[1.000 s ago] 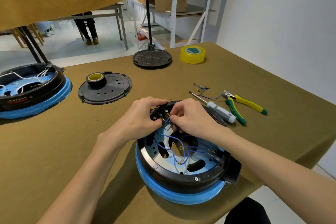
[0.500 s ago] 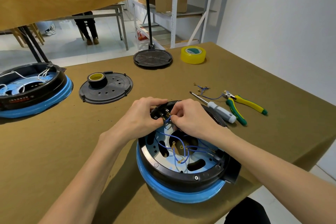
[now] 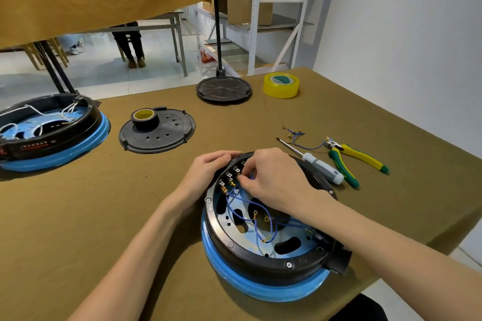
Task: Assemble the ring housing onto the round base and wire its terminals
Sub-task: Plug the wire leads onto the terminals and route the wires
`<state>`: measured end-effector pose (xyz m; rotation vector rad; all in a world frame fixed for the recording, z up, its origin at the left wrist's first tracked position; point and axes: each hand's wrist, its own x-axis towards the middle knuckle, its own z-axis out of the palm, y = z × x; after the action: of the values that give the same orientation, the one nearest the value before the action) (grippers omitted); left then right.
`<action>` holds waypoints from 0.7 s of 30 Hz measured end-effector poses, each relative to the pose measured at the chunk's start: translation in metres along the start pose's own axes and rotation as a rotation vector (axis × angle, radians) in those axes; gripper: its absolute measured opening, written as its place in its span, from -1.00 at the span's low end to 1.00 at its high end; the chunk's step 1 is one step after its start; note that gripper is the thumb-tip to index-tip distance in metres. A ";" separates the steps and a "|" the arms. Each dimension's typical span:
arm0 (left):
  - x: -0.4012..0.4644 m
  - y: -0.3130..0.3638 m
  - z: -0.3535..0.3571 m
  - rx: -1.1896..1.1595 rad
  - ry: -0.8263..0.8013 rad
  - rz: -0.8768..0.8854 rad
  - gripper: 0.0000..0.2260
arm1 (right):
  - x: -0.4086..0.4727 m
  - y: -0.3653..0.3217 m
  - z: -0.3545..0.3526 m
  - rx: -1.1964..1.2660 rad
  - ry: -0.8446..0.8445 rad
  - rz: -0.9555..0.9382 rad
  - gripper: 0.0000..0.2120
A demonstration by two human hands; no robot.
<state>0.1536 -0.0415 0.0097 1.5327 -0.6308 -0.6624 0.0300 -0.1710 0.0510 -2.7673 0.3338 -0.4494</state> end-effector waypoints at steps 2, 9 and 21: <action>-0.001 0.000 0.003 -0.057 0.013 -0.016 -0.71 | 0.001 -0.003 0.003 -0.038 -0.025 0.023 -0.80; -0.005 -0.006 0.009 -0.091 0.058 0.016 -0.68 | -0.002 -0.003 0.005 -0.046 -0.042 -0.014 -0.74; -0.006 -0.006 0.013 -0.083 0.089 0.014 -0.72 | 0.006 -0.007 0.005 -0.003 -0.079 0.024 -0.79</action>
<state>0.1402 -0.0460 0.0035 1.4713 -0.5401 -0.5997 0.0379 -0.1652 0.0502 -2.7715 0.3485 -0.3326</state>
